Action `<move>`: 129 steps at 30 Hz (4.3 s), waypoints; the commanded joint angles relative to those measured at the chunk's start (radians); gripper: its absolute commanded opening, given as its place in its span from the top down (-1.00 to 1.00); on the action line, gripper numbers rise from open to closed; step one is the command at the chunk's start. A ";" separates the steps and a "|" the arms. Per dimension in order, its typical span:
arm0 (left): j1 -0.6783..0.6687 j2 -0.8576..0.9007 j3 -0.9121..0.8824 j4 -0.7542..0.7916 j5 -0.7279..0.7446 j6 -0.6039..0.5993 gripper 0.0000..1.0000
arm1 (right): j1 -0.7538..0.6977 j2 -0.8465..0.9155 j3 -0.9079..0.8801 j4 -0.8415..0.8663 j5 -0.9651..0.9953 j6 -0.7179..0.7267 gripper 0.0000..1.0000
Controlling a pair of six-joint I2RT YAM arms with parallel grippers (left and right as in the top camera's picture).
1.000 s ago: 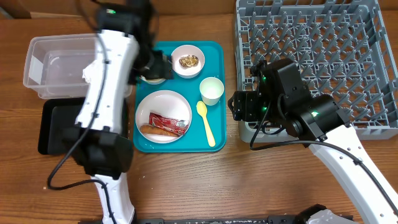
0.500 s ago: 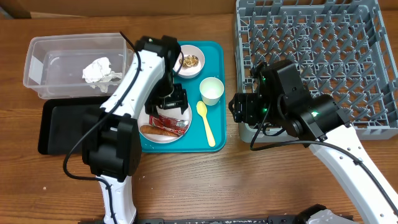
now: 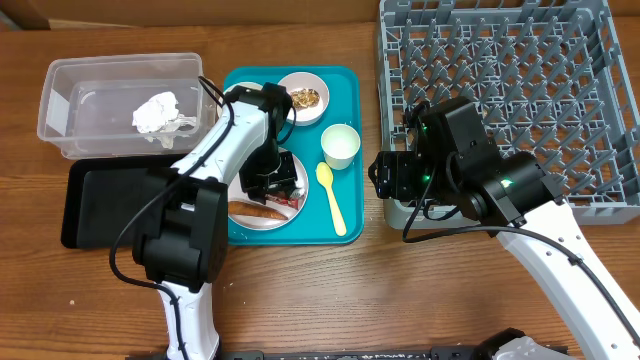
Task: Sort waste into correct bins and load items into the dishwasher
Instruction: 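Grasp the red snack wrapper on the plate with the left gripper, then move the wrapper left and release it into the clear bin, then grasp the carrot on the white plate with the left gripper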
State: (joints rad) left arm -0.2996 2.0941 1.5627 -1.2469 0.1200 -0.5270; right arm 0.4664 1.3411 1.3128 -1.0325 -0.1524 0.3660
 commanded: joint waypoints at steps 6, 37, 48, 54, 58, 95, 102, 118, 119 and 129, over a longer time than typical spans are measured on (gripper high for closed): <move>0.002 -0.028 -0.111 0.101 -0.014 -0.013 0.66 | 0.004 -0.005 0.026 -0.002 0.002 -0.002 -0.59; 0.435 -0.006 0.618 -0.042 -0.158 0.007 0.92 | 0.004 -0.005 0.026 0.010 0.002 -0.002 -0.59; 0.498 0.037 0.628 0.015 -0.148 0.098 -1.00 | 0.004 -0.005 0.026 0.032 0.002 -0.002 -0.59; 0.478 0.035 0.852 -0.227 -0.119 0.132 -1.00 | 0.004 -0.005 0.026 0.027 0.002 -0.002 -0.59; 0.444 0.026 1.045 -0.443 -0.129 0.137 -1.00 | 0.004 -0.005 0.026 0.007 0.002 -0.002 -0.60; 0.121 -0.381 -0.404 0.290 -0.115 -0.327 -0.39 | 0.004 -0.005 0.026 -0.014 0.002 -0.003 -0.69; 0.121 -0.381 -0.508 0.437 -0.100 -0.327 -0.34 | 0.004 -0.005 0.026 -0.014 0.002 -0.002 -0.69; 0.114 -0.375 -0.513 0.488 -0.070 -0.314 -0.21 | 0.004 -0.005 0.026 -0.013 0.007 -0.003 -0.69; 0.109 -0.372 -0.513 0.488 -0.070 -0.314 -0.21 | 0.004 -0.005 0.026 -0.013 0.010 -0.002 -0.69; 0.065 -0.231 -0.514 0.503 -0.066 -0.307 0.01 | 0.004 -0.005 0.026 -0.014 0.021 -0.002 -0.69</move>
State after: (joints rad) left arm -0.2283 1.8038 1.0634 -0.7525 0.0357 -0.8371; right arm 0.4664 1.3411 1.3128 -1.0496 -0.1471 0.3656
